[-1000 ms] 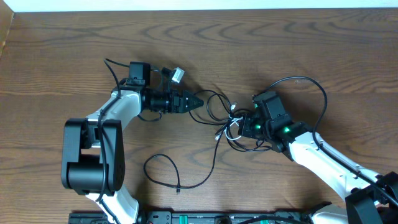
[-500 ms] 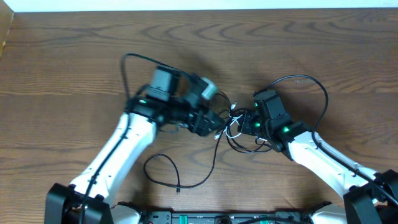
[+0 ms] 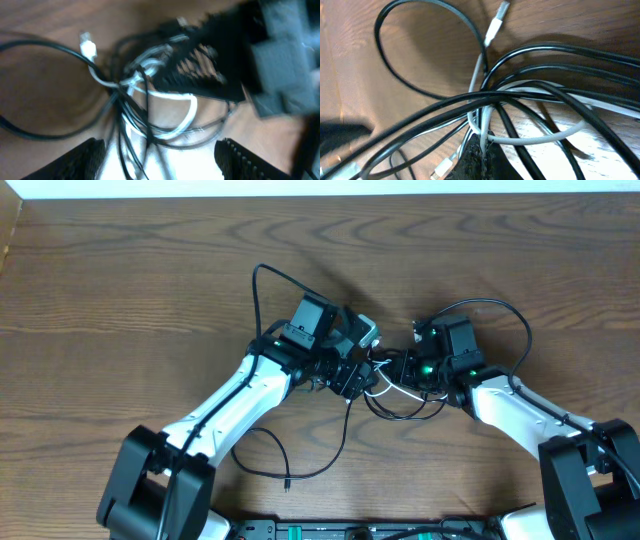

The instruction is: Untangle cables

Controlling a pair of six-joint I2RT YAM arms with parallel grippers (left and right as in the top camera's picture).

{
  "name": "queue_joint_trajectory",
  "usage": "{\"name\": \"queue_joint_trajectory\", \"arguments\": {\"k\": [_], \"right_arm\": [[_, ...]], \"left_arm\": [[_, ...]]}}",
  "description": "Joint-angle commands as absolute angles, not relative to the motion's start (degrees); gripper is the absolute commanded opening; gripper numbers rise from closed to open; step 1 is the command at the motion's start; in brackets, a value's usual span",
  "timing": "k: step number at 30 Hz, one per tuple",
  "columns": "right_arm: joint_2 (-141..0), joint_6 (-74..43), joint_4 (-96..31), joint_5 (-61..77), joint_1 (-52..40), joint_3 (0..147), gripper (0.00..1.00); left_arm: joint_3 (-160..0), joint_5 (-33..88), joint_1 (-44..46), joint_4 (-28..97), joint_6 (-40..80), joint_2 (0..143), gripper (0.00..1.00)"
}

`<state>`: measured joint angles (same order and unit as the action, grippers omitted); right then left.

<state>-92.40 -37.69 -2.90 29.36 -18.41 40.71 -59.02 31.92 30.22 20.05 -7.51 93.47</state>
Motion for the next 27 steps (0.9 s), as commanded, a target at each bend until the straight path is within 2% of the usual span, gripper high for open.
{"name": "queue_joint_trajectory", "arguments": {"k": [1,6,8,10,13,18,24,27], "right_arm": [[-92.7,-31.0,-1.9,37.2,-17.8,40.5,0.01],[-92.7,-30.7,-1.9,37.3,-17.9,40.5,0.01],[-92.7,-30.8,-1.8,37.2,-17.9,40.5,0.01],[-92.6,-30.8,-1.2,38.1,-17.9,40.5,0.01],[-91.1,-28.7,0.4,44.4,-17.8,40.5,0.01],[-81.3,-28.6,0.4,45.0,-17.8,40.5,0.01],[-66.5,-28.2,0.6,44.8,-17.6,40.5,0.01],[-59.5,-27.7,0.7,44.5,-16.6,40.5,0.01]], "left_arm": [[-59.2,27.8,30.3,17.4,-5.2,96.0,0.75],[-59.2,27.8,30.3,14.7,-5.0,99.3,0.75],[-59.2,27.9,30.3,14.1,-5.0,100.2,0.52],[-59.2,27.7,30.3,13.7,-5.1,100.6,0.08],[-59.2,27.0,29.5,13.6,-5.0,100.6,0.07],[-59.2,21.2,25.9,13.6,1.8,100.6,0.08],[-59.2,21.6,19.2,14.5,7.9,100.6,0.07],[-59.2,26.3,16.0,14.9,7.8,100.6,0.08]]}}
